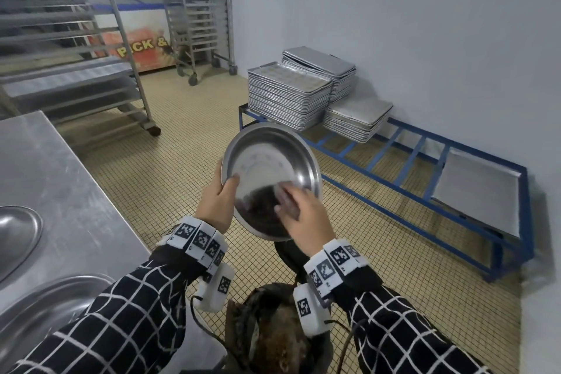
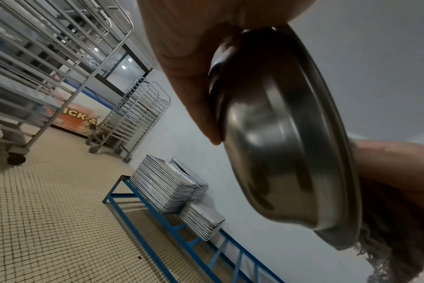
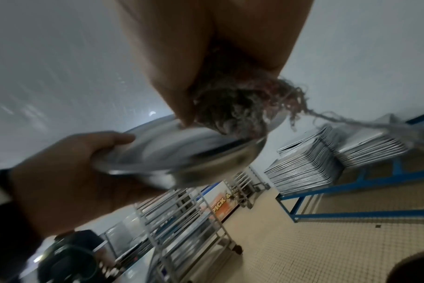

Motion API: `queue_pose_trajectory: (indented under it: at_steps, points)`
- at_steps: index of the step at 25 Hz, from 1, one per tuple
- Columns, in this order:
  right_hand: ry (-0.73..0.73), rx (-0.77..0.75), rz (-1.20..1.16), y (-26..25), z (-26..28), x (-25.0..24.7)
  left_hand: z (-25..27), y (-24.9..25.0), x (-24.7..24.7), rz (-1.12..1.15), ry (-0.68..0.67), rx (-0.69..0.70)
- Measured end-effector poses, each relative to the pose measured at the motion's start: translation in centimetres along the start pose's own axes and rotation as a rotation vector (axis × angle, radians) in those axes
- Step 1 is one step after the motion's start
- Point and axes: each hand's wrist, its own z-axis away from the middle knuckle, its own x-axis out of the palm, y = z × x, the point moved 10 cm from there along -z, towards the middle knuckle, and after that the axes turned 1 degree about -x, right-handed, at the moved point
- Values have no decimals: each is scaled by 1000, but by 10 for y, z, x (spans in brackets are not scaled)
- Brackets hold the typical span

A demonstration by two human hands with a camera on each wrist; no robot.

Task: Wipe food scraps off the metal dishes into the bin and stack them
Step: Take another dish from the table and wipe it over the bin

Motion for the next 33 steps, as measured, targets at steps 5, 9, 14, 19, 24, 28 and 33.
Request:
queue_pose_trajectory:
  at_steps: [5,9,14,19,24,28,33]
  points:
    - [-369,-234,62,-25,29,66,-1,12,0,8,-35,35]
    - [-367,-221,462,5,26,57,-1,8,-12,18,-2,43]
    - [-362,-192,426,14,25,60,3,10,-7,-18,2,39]
    - [-260,-222,194,-14,33,55,-5,7,-7,49,2,16]
    - [-311,-91,736,40,7,36,-5,8,-9,81,-2,7]
    - [-197,-2,774,67,-23,7,-1,8,2,74,-76,-52]
    - [-81,-9,456,62,-44,-21,2,-2,8,60,-144,-138]
